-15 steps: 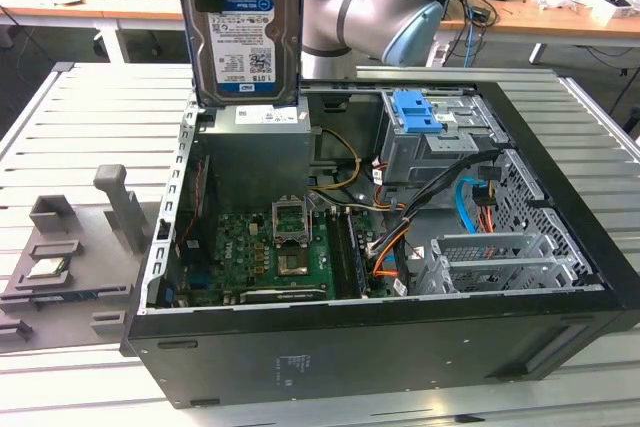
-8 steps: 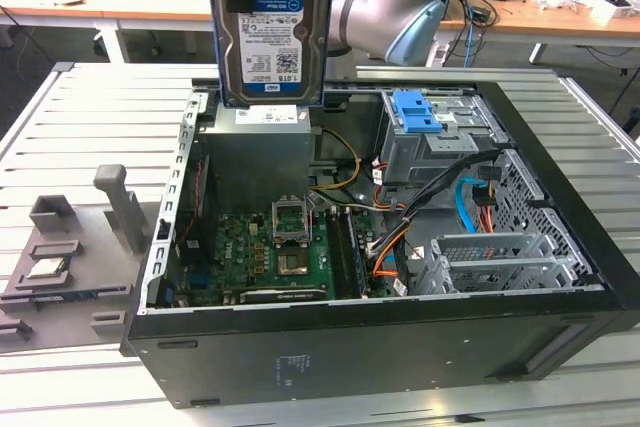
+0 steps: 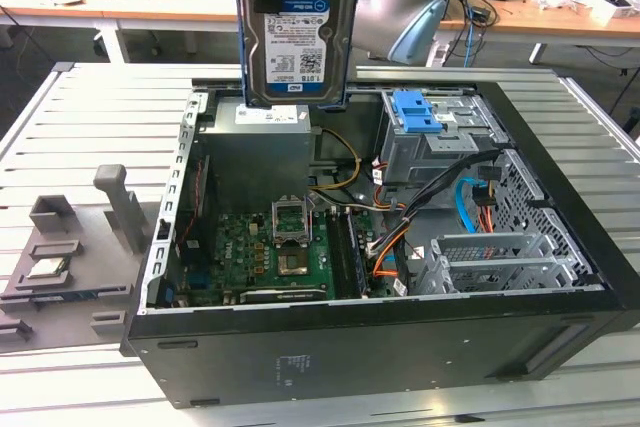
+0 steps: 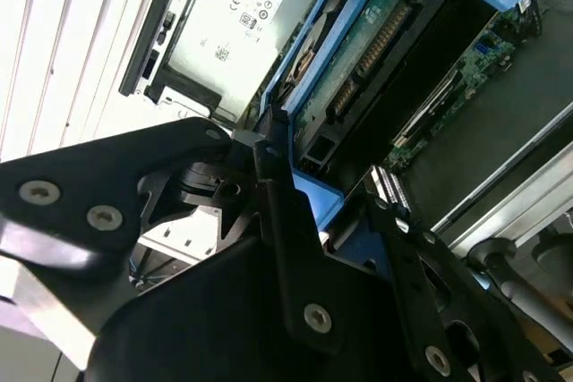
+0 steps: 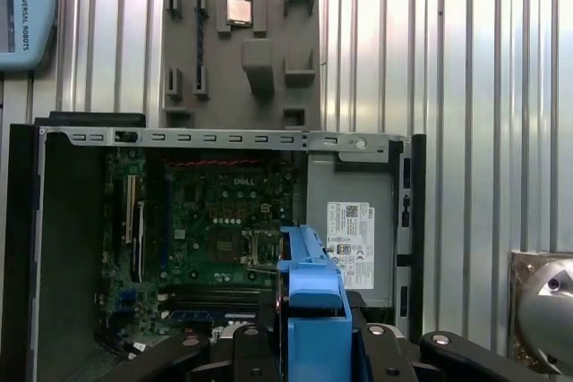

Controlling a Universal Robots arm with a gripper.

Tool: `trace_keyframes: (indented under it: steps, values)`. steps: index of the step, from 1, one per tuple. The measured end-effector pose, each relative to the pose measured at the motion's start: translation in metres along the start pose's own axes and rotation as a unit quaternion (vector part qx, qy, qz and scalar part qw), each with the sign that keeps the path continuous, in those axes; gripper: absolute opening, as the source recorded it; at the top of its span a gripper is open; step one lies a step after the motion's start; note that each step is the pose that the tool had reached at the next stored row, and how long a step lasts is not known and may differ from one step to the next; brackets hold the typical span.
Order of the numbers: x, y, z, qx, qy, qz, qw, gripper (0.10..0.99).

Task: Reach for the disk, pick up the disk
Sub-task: 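Pick up the disk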

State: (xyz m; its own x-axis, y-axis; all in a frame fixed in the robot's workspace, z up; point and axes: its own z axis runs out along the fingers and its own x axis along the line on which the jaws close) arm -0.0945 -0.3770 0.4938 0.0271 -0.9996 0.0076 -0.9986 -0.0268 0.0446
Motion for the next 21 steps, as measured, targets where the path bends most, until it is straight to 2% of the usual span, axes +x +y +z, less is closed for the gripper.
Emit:
trace_keyframes:
  steps: [5,8,11,16,21]
  values:
    - [0.0004,-0.0156,-0.0007,0.0000,0.0000,0.000,1.0000,0.365]
    - [0.0007,-0.0268,-0.0012,0.0000,0.0000,0.000,1.0000,0.365]
    - [0.0011,-0.0411,-0.0018,0.0000,0.0000,0.000,1.0000,0.365]
    - [0.0013,-0.0491,-0.0022,0.0000,0.0001,0.000,1.0000,0.365]
    - [0.0013,-0.0501,-0.0022,0.0000,0.0000,0.000,1.0000,0.365]
